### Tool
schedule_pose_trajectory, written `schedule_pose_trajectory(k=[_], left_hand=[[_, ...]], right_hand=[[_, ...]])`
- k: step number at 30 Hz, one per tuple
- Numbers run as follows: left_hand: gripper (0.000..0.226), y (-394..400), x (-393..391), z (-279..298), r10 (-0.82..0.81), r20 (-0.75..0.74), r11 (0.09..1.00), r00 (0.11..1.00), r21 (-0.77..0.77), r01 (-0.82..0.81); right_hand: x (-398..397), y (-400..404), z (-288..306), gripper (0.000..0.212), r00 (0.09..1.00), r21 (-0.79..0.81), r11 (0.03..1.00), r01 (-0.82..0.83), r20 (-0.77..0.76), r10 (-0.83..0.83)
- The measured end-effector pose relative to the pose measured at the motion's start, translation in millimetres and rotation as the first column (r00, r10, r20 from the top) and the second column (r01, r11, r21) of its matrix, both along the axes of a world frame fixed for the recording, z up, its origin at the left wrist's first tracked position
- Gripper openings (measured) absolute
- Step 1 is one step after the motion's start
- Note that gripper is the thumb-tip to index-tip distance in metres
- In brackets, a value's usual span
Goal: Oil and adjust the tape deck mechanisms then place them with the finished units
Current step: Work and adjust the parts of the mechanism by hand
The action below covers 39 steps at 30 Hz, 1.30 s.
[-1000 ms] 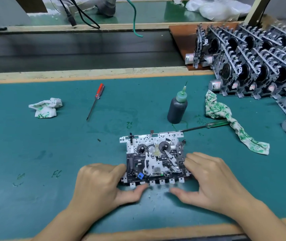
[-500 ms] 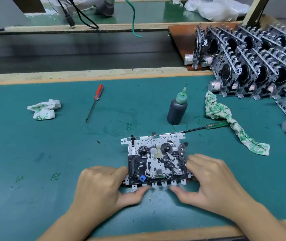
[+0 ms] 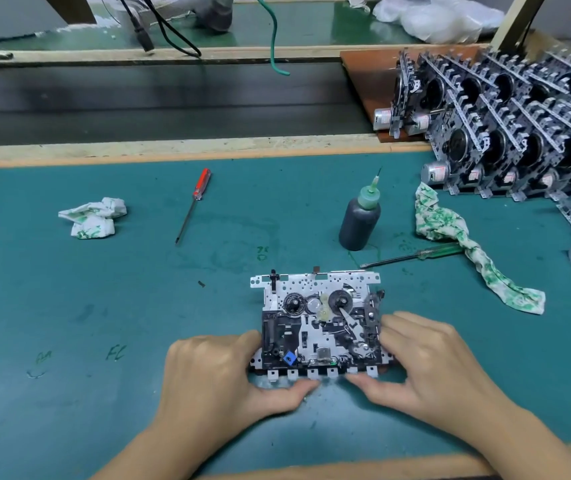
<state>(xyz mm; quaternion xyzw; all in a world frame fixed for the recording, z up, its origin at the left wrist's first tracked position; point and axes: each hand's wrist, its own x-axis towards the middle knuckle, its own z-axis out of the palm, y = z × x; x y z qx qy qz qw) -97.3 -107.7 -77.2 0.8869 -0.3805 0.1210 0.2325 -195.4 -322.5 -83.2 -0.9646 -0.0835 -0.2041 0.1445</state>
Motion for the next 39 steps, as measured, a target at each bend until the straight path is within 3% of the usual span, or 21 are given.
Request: schedule_pose_trajectory(k=[5,11,18,24,29,34,39], left_hand=[[0.067,-2.1,-2.0,-3.0,0.081,-0.045,0.997,0.996,0.019,-0.080],[0.068,1.2,9.9,4.2,-0.136,-0.014,0.991,0.991,0.012,0.136],[0.071,8.3,11.4,-0.9,-0.270,0.049,0.955,0.962,0.137,0.262],[0.062,4.7,6.3,-1.2,-0.182,0.080,0.979,0.980,0.102,0.174],[0.065,10.3,7.0,-0.5,-0.185,0.120,0.981,0.975,0.079,0.176],[0.070,6.2,5.5,-3.8,-0.087,0.198,0.996,0.976,0.005,0.088],[0.069,6.4,5.0,-0.4,-0.135,0.141,0.991,0.981,0.000,0.137]], right_hand=[[-1.3,-0.6,-0.6,0.054,0.994,0.074,0.997,0.010,-0.110,-0.002],[1.7,2.0,-1.4,0.056,0.999,0.043,0.998,0.049,-0.015,-0.048],[-1.4,1.4,-1.0,0.058,0.992,0.132,0.984,0.117,-0.065,-0.109],[-1.3,-1.7,-1.2,0.055,0.996,0.082,0.995,0.054,-0.081,-0.047],[-0.3,0.2,0.0,0.053,0.995,0.003,0.998,0.061,-0.083,-0.060],[-2.6,0.1,2.5,0.055,0.989,0.000,0.999,0.051,-0.139,-0.051],[-1.6,2.3,2.8,0.051,0.995,-0.063,0.996,0.058,-0.079,-0.063]])
